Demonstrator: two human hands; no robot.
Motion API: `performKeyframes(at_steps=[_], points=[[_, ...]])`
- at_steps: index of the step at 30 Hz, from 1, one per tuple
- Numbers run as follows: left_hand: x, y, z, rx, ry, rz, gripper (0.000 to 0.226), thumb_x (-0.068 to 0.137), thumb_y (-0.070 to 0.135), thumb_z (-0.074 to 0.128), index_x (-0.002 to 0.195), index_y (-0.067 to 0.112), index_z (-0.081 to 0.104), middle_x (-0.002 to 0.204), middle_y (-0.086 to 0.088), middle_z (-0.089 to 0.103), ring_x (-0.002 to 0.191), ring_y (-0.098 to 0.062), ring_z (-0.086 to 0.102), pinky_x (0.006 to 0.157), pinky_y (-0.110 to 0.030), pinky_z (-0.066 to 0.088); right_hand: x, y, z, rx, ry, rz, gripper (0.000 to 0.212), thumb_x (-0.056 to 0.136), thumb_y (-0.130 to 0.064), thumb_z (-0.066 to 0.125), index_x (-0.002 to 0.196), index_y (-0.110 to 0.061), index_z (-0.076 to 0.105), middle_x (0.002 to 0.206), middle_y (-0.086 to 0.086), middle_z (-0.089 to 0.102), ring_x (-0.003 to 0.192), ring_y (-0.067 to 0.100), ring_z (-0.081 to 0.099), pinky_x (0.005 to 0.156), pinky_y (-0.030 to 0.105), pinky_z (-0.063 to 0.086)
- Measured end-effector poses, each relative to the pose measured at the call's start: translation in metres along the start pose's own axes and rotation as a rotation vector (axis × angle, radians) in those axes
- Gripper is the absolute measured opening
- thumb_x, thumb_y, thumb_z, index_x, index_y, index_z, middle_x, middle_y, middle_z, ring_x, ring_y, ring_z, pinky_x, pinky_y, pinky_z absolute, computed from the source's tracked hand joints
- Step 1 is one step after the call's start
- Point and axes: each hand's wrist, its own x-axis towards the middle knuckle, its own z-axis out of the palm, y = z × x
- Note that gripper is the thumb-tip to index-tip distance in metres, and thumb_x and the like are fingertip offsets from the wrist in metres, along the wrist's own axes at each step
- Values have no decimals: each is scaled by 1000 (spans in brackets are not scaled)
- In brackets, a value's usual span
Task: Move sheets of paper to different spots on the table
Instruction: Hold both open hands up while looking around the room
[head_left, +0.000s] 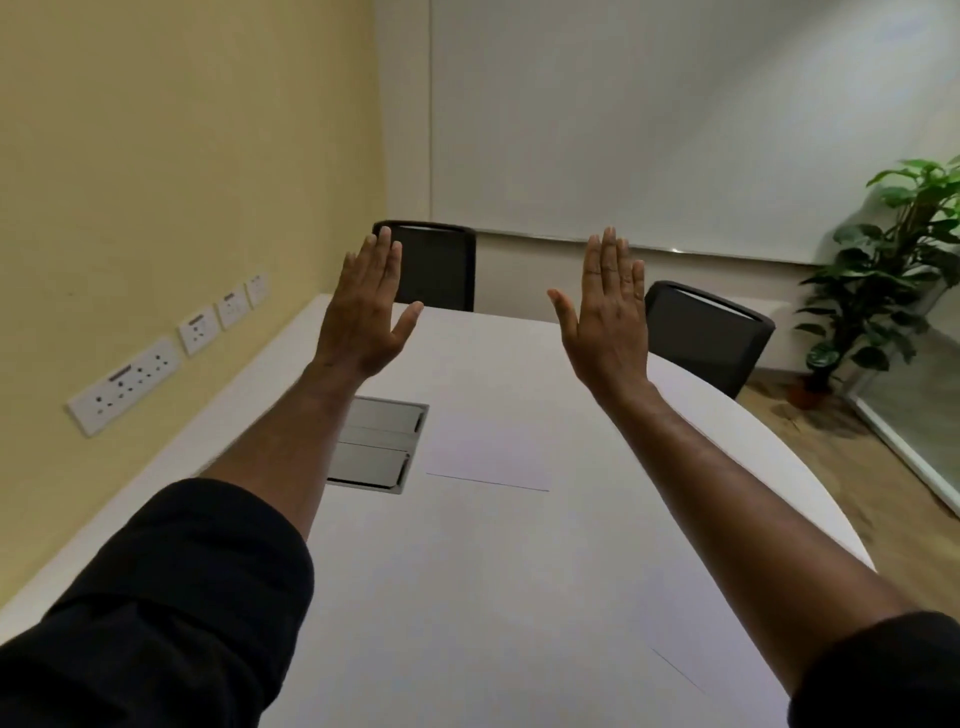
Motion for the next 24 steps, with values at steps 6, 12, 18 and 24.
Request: performKeyframes(at_steps=[6,12,18,24], points=[[16,3,84,-52,-82,-8,75,103,49,28,160,2,12,169,-17,8,158,-30,5,128,-49,12,3,42,66,-22,-92,39,74,106,-52,26,161,-5,10,170,15,6,157,27,3,128,45,5],[11,-10,174,-86,-198,-23,76,103,52,25,161,5,9,170,-15,5,158,-29,3,128,-47,9,-13,68,154,40,-192,41,71,107,-51,28,160,-5,15,169,15,12,157,28,7,128,45,6],[-20,-29,268,-150,-338,-52,77,103,51,25,160,4,8,170,-16,4,158,-29,2,127,-52,9,-49,94,248,87,-320,61,68,107,-48,31,161,-10,18,169,13,13,157,27,7,128,45,6],[-43,-37,369,-213,-459,-88,74,105,50,28,160,3,14,170,-15,8,158,-29,6,127,-51,13,-92,126,339,109,-455,113,67,106,-48,31,160,-11,20,168,11,16,157,25,10,128,40,3]])
